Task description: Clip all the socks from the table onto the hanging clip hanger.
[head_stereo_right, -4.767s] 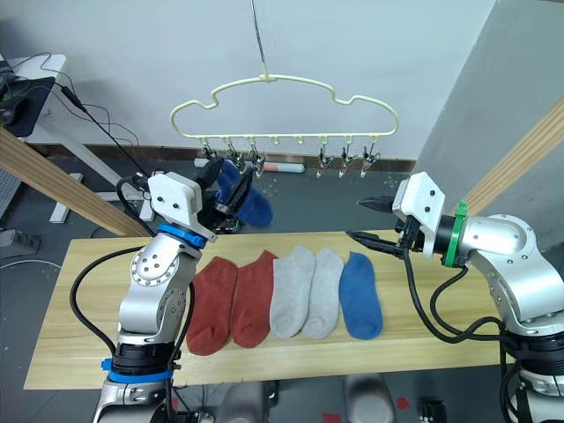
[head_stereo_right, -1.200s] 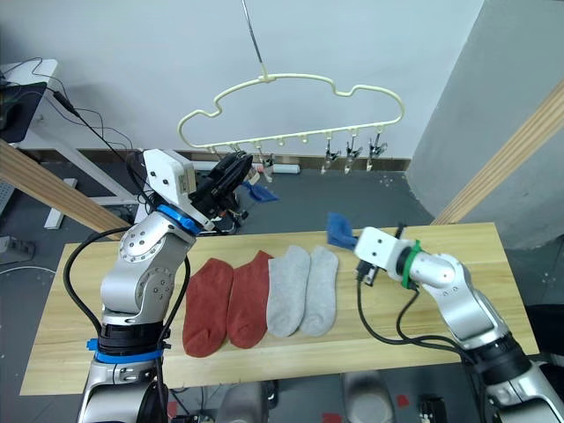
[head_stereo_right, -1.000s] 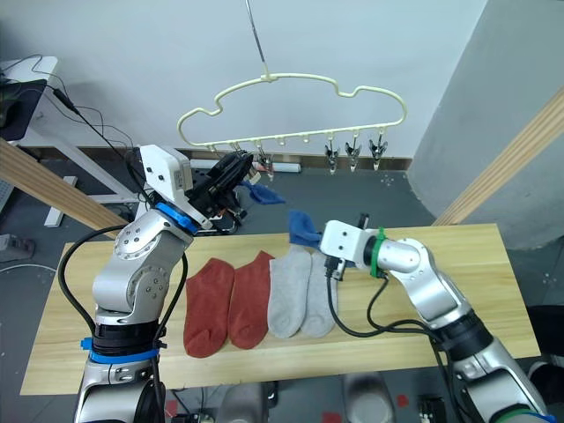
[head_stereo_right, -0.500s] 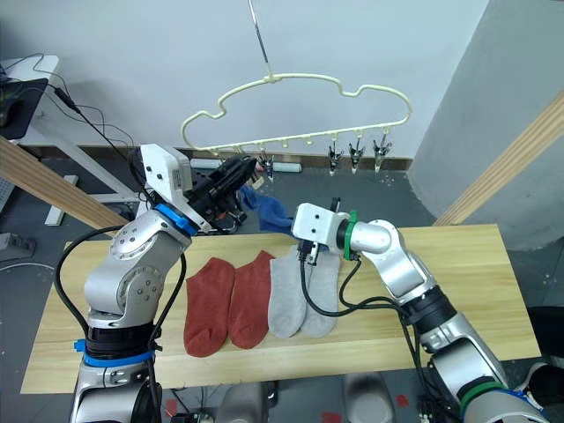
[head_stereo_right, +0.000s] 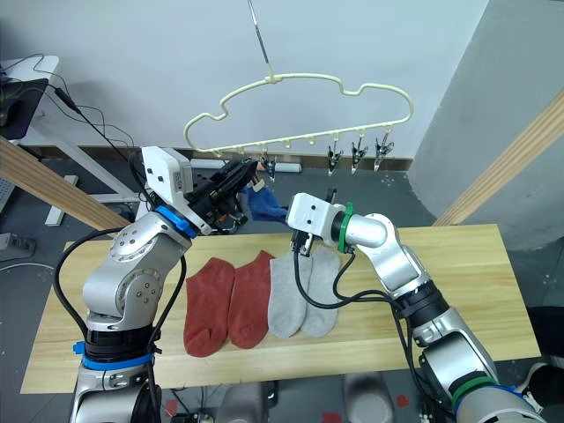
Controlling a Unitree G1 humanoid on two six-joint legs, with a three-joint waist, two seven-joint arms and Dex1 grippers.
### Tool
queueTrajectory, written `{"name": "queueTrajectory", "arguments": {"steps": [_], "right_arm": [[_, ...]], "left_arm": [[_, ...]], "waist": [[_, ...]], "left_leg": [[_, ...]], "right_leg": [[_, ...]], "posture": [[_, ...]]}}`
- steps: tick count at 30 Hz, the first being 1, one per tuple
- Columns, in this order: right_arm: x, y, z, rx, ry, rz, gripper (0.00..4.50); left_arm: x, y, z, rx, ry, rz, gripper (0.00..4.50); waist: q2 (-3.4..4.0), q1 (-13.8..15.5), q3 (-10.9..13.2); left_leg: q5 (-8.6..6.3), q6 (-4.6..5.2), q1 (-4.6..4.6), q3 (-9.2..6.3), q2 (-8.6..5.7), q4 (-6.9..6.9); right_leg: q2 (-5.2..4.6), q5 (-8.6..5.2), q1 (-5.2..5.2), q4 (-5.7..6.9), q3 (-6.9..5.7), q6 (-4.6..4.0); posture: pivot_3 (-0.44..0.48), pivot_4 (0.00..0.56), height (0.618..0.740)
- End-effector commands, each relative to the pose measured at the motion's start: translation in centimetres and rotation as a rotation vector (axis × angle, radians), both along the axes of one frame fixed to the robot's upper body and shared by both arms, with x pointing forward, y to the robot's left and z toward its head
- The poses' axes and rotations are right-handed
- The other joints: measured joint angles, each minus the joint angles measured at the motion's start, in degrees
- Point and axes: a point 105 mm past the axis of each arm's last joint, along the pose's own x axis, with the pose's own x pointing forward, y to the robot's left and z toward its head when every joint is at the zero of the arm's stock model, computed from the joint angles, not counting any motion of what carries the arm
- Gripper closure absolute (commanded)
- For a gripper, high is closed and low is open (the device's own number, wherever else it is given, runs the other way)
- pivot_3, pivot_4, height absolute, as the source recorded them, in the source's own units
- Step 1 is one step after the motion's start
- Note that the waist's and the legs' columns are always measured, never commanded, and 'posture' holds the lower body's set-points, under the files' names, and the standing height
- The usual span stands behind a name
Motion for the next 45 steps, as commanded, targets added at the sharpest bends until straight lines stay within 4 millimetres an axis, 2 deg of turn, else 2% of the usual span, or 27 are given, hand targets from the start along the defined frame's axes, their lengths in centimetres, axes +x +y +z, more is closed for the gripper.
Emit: {"name": "queueTrajectory", "arguments": {"steps": [1, 9, 23, 24, 32, 45], "right_arm": [[-0.8, 0.0, 1.8, 0.061, -0.051, 0.024, 4.5], [-1.3, -0.3, 1.9, 0.083, -0.045, 0.021, 4.5], [-1.0, 0.6, 2.3, 0.118, -0.046, 0.02, 4.5], [-1.0, 0.7, 2.3, 0.118, -0.045, 0.02, 4.5], [-0.8, 0.8, 2.3, 0.121, -0.041, 0.019, 4.5], [-0.7, 1.0, 2.0, 0.127, -0.024, 0.02, 4.5]], "left_arm": [[-0.8, 0.0, 1.3, -0.008, -0.06, -0.004, 4.37], [-0.7, 0.0, 1.3, -0.007, -0.061, -0.001, 4.37], [-1.0, -0.1, 0.8, -0.054, -0.005, -0.03, 4.37], [-1.1, 0.0, 0.8, -0.061, 0.004, -0.033, 3.66], [-1.3, 0.8, 0.3, -0.049, 0.045, -0.034, 1.49], [-2.4, 1.7, -0.3, -0.005, 0.091, -0.045, 1.49]], "waist": [[0.0, 0.0, 0.0], [0.0, 0.0, 0.0], [0.0, 0.0, 0.0], [0.0, 0.0, 0.0], [0.0, 0.0, 0.0], [0.0, 0.0, 0.0]], "left_leg": [[0.0, 0.0, 0.0, 0.0, 0.0, 0.0], [0.0, 0.0, 0.0, -0.01, 0.0, 0.0], [0.0, 0.0, 0.01, -0.01, 0.0, 0.0], [0.0, 0.0, 0.01, -0.01, 0.0, 0.0], [0.0, 0.0, 0.01, -0.01, 0.0, 0.01], [0.0, -0.01, 0.01, 0.0, 0.01, 0.01]], "right_leg": [[0.0, 0.0, 0.0, 0.0, 0.0, 0.0], [0.0, 0.0, 0.0, 0.03, 0.0, 0.0], [0.0, 0.0, 0.0, 0.03, 0.0, 0.0], [0.0, 0.0, 0.0, 0.04, 0.0, 0.0], [0.0, 0.0, -0.01, 0.07, 0.0, 0.0], [0.0, 0.0, -0.02, 0.08, 0.0, 0.0]], "posture": [[-0.198, 0.366, 0.733], [-0.2, 0.365, 0.733], [-0.191, 0.357, 0.733], [-0.191, 0.357, 0.733], [-0.183, 0.352, 0.733], [-0.167, 0.353, 0.733]]}}
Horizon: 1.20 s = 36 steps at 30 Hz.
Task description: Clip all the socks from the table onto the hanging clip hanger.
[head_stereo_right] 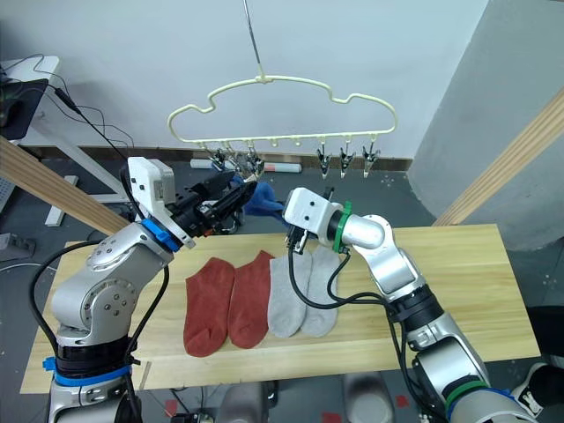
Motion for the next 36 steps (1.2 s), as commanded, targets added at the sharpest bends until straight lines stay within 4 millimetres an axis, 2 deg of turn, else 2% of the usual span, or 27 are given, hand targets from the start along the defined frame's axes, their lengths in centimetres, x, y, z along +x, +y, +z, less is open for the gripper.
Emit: {"name": "queueTrajectory", "arguments": {"steps": [1, 9, 13, 16, 19, 21, 24, 26, 32, 36], "right_arm": [[-0.4, 0.3, 1.1, 0.026, -0.036, 0.022, 4.5], [-0.9, -0.3, 0.1, -0.019, -0.009, 0.034, 4.5], [-1.5, -2.1, -0.7, -0.059, 0.031, 0.021, 4.5], [-2.0, -4.3, -1.2, -0.069, 0.089, -0.033, 4.5], [-2.6, -7.9, -2.0, -0.07, 0.196, -0.158, 4.5], [-3.1, -9.4, -2.4, -0.075, 0.241, -0.214, 4.5], [-4.3, -12.7, -4.1, -0.03, 0.403, -0.371, 4.5], [-5.1, -14.0, -5.1, 0.023, 0.501, -0.463, 4.5], [-6.6, -13.9, -7.5, 0.141, 0.684, -0.578, 4.5], [-6.6, -13.9, -9.7, 0.161, 0.744, -0.651, 4.5]], "left_arm": [[-0.7, 0.0, 1.1, 0.007, -0.046, -0.007, 1.49], [-0.3, -0.2, 1.2, 0.003, -0.053, 0.015, 1.49], [-0.6, -0.3, 0.9, 0.012, -0.058, 0.026, 1.49], [-0.8, -0.1, 0.8, 0.051, -0.085, 0.03, 1.49], [-1.2, -0.1, 0.3, 0.102, -0.112, 0.023, 1.49], [-1.4, -0.2, 0.0, 0.119, -0.123, 0.019, 1.49], [-1.6, -0.2, -0.6, 0.129, -0.127, 0.027, 1.49], [-1.7, -0.2, -1.0, 0.131, -0.124, 0.033, 1.49], [-1.8, -0.5, -1.7, 0.14, -0.124, 0.025, 1.49], [-2.0, -0.9, -1.9, 0.143, -0.137, 0.019, 1.49]], "waist": [[0.0, 0.0, 0.0], [0.0, 0.0, 0.0], [0.0, 0.1, 0.0], [0.0, 0.2, 0.0], [0.01, 0.3, 0.0], [0.02, 0.6, 0.0], [0.03, 0.9, 0.0], [0.03, 1.0, 0.0], [0.03, 1.0, 0.0], [0.04, 1.1, 0.0]], "left_leg": [[0.0, 0.0, 0.0, 0.0, 0.0, 0.0], [0.0, 0.0, 0.0, 0.0, 0.0, 0.0], [0.0, 0.0, -0.01, 0.0, 0.0, -0.01], [0.0, 0.0, -0.02, 0.01, -0.01, -0.02], [0.0, 0.0, -0.02, -0.01, -0.01, -0.01], [0.0, 0.0, -0.01, 0.0, -0.02, -0.02], [0.0, 0.01, -0.01, 0.03, -0.02, -0.02], [0.0, 0.01, 0.01, 0.0, 0.0, -0.05], [0.0, 0.01, 0.04, 0.06, 0.0, -0.04], [0.0, 0.01, 0.04, 0.08, -0.01, -0.04]], "right_leg": [[0.0, 0.0, 0.0, 0.0, 0.0, 0.0], [0.0, 0.0, 0.0, 0.0, 0.0, 0.0], [0.0, 0.0, 0.0, -0.01, -0.01, 0.0], [-0.02, 0.0, 0.0, -0.04, 0.02, 0.0], [-0.01, 0.0, 0.0, -0.01, 0.01, 0.0], [-0.01, 0.0, 0.0, -0.02, 0.03, 0.0], [-0.01, 0.0, 0.0, -0.02, 0.06, 0.0], [0.04, -0.01, 0.0, -0.01, 0.05, 0.0], [0.06, -0.02, -0.01, 0.0, 0.15, 0.01], [0.06, -0.02, 0.0, -0.03, 0.15, 0.02]], "posture": [[-0.167, 0.353, 0.733], [-0.173, 0.352, 0.733], [-0.184, 0.358, 0.733], [-0.183, 0.361, 0.733], [-0.182, 0.365, 0.733], [-0.182, 0.367, 0.733], [-0.191, 0.372, 0.733], [-0.192, 0.373, 0.733], [-0.199, 0.37, 0.733], [-0.2, 0.366, 0.733]]}}
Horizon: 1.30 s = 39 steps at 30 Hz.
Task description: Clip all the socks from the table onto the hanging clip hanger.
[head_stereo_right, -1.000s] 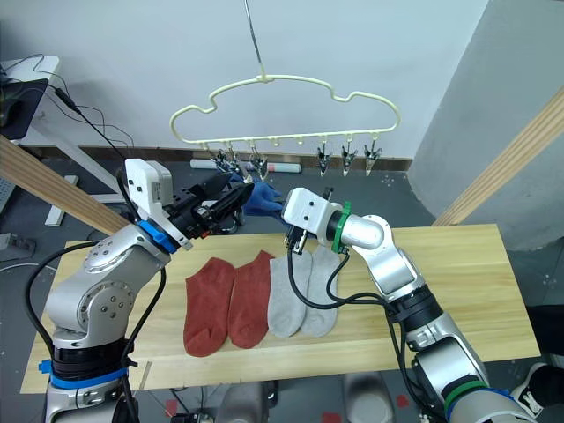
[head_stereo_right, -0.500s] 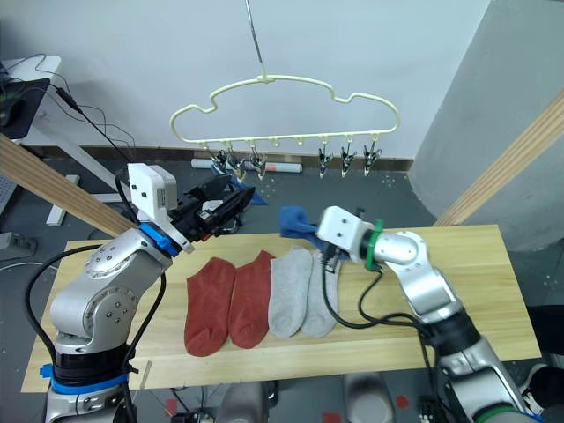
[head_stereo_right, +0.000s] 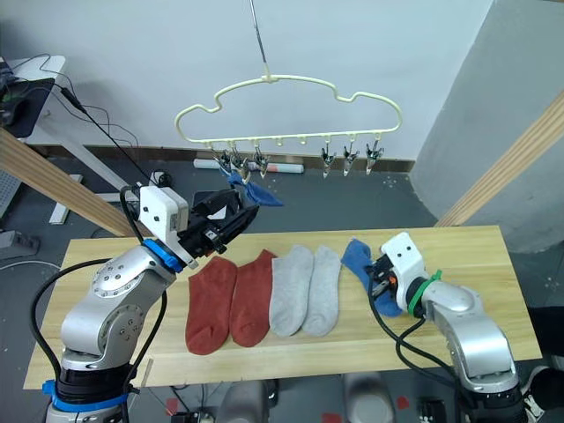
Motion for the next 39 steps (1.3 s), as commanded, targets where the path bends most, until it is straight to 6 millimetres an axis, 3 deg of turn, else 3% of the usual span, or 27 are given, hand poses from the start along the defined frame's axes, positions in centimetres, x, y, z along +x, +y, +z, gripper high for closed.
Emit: {"name": "queueTrajectory", "arguments": {"steps": [1, 5, 14, 21, 25, 29, 36, 39], "right_arm": [[0.0, -0.4, -1.5, -0.01, 0.028, -0.069, 4.5], [-0.3, -1.4, -2.9, -0.038, 0.06, -0.114, 3.43], [-1.3, -3.0, -2.0, -0.125, -0.008, -0.076, 0.3], [-1.9, -2.9, -0.3, -0.195, -0.168, 0.067, 0.3], [-2.1, 0.2, 3.5, -0.096, -0.327, 0.248, 0.3], [-1.5, 1.6, 6.0, -0.047, -0.409, 0.3, 0.3], [-1.1, 2.8, 7.9, -0.013, -0.46, 0.346, 0.3], [-1.1, 2.9, 8.4, -0.004, -0.47, 0.358, 0.25]], "left_arm": [[-0.8, -0.8, 0.5, 0.009, -0.062, -0.024, 1.49], [-0.7, -0.5, 0.3, 0.008, -0.102, 0.038, 1.43], [-0.5, -0.3, -0.3, 0.018, -0.153, 0.109, 1.43], [-0.2, -0.4, -0.3, 0.006, -0.184, 0.128, 1.43], [0.6, -0.3, 0.5, -0.021, -0.244, 0.206, 1.43], [1.0, -0.7, 0.9, -0.036, -0.28, 0.233, 1.43], [1.9, -0.9, 1.2, -0.076, -0.301, 0.279, 1.43], [2.2, -1.2, 1.3, -0.078, -0.31, 0.29, 1.94]], "waist": [[0.0, 0.0, 0.0], [0.0, 0.2, 0.0], [0.0, 0.2, 0.0], [0.0, 0.2, 0.0], [-0.01, 0.1, 0.0], [-0.02, 0.0, 0.0], [-0.02, 0.1, 0.0], [-0.02, 0.1, 0.0]], "left_leg": [[0.0, 0.0, 0.0, 0.0, 0.0, -0.01], [0.0, 0.0, -0.03, 0.02, 0.0, -0.04], [0.0, 0.0, -0.04, 0.04, 0.0, -0.04], [0.0, 0.0, -0.04, 0.07, 0.0, -0.05], [0.0, 0.0, -0.04, 0.08, 0.0, -0.01], [0.0, 0.0, -0.02, 0.07, 0.0, 0.0], [0.0, 0.01, -0.05, 0.05, 0.0, 0.0], [-0.01, 0.01, -0.05, 0.05, 0.0, -0.01]], "right_leg": [[0.0, 0.0, 0.0, -0.03, 0.0, 0.0], [0.0, 0.0, 0.0, -0.12, 0.0, 0.0], [0.0, -0.01, -0.02, -0.15, 0.01, 0.02], [0.01, -0.03, -0.01, -0.18, 0.02, 0.05], [0.01, -0.02, 0.02, -0.2, 0.04, 0.05], [0.03, 0.0, 0.04, -0.2, 0.04, 0.05], [0.01, 0.01, 0.05, -0.21, 0.01, 0.03], [0.01, 0.02, 0.05, -0.21, 0.01, 0.02]], "posture": [[-0.193, 0.361, 0.733], [-0.193, 0.361, 0.733], [-0.209, 0.365, 0.733], [-0.218, 0.364, 0.733], [-0.223, 0.368, 0.733], [-0.234, 0.37, 0.733], [-0.238, 0.371, 0.733], [-0.246, 0.374, 0.733]]}}
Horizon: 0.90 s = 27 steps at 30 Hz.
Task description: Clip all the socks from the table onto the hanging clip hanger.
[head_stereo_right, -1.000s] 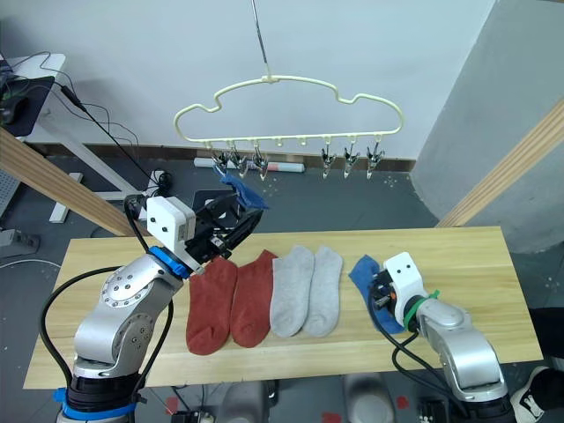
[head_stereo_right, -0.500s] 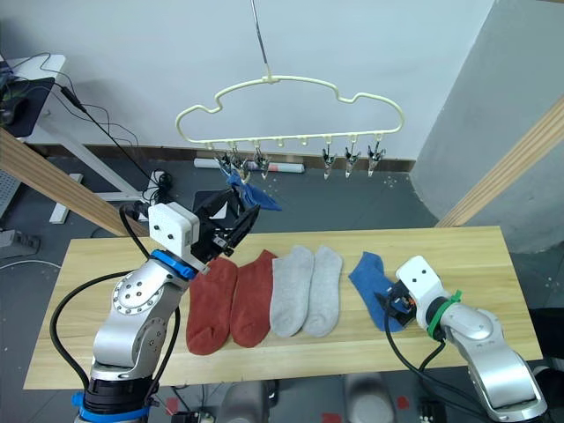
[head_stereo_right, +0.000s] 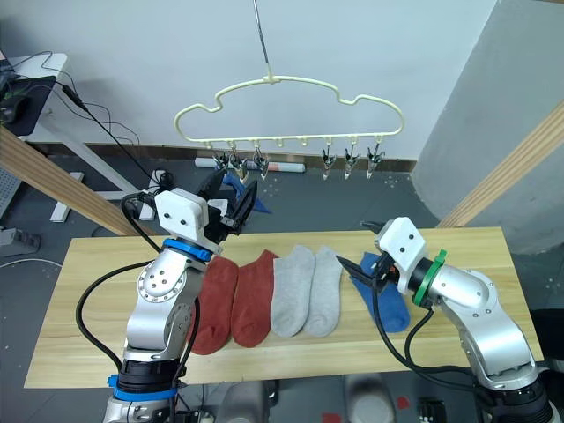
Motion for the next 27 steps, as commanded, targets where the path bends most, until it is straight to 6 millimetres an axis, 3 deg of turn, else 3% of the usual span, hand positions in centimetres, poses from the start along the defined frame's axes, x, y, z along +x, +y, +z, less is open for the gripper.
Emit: {"name": "queueTrajectory", "arguments": {"steps": [1, 27], "right_arm": [[-0.7, 0.8, 1.4, 0.015, -0.043, 0.054, 0.25], [-0.3, 1.1, 3.4, 0.016, -0.103, 0.127, 0.25]], "left_arm": [[0.0, -0.5, 0.8, -0.001, -0.05, 0.014, 1.94], [1.6, 0.1, 2.7, -0.039, -0.126, 0.091, 1.94]], "waist": [[0.0, 0.0, 0.0], [-0.01, -0.7, 0.0]], "left_leg": [[0.0, 0.0, 0.0, 0.0, 0.0, 0.0], [0.0, 0.0, 0.01, -0.01, 0.0, 0.01]], "right_leg": [[0.0, 0.0, 0.0, 0.0, 0.0, 0.0], [0.0, 0.0, 0.01, 0.03, -0.02, 0.0]], "posture": [[-0.246, 0.374, 0.733], [-0.257, 0.382, 0.733]]}}
